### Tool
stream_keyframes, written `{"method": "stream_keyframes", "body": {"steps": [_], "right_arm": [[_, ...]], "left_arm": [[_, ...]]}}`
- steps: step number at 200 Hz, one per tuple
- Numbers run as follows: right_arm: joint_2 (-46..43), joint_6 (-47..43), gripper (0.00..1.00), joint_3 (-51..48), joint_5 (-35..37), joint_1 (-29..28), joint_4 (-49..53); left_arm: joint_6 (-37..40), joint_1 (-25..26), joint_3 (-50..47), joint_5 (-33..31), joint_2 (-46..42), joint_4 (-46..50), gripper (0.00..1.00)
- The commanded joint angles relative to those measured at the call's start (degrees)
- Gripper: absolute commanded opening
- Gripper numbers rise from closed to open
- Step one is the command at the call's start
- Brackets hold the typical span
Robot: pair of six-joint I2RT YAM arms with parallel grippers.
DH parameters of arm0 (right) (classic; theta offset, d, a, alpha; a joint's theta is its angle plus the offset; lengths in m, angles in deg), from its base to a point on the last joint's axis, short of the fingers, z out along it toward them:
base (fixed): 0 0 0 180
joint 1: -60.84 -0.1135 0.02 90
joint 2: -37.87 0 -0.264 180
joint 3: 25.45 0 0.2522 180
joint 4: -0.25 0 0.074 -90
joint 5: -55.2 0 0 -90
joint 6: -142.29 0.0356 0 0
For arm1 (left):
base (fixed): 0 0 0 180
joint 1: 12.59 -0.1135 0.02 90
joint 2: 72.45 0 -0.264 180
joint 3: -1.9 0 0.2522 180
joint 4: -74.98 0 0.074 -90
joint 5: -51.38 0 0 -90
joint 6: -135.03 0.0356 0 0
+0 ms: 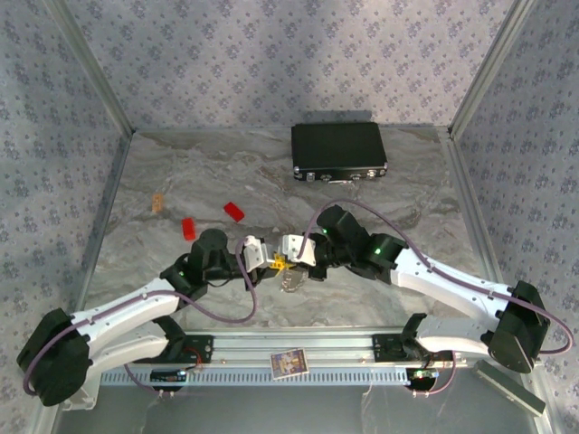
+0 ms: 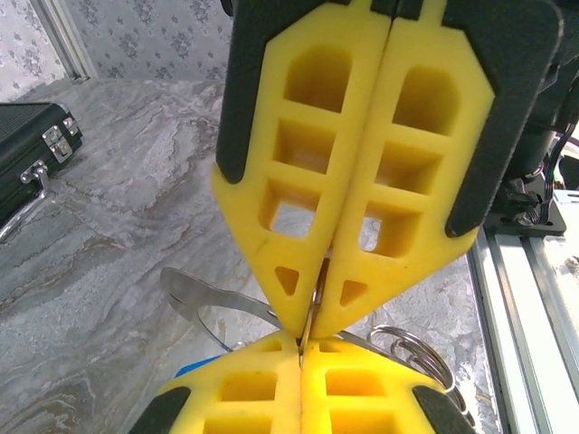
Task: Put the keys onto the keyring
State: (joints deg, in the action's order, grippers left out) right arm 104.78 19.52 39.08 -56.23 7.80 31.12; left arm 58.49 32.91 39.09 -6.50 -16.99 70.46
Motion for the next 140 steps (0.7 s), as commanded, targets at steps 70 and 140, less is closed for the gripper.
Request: {"method": "stream_keyframes", "body": {"steps": [70,140], "right_arm": [[-8.0,0.8,0.34,-3.7,1.3,3.0,0.7],[-5.3,2.7,0.31,-4.6,-0.8,2.2,-2.2]], "left_arm": [[0.4,0.6,0.6,0.2,-0.4,-4.2,0.00],[0.7,0.8,1.2,0.5,1.0,-4.1,0.00]]}}
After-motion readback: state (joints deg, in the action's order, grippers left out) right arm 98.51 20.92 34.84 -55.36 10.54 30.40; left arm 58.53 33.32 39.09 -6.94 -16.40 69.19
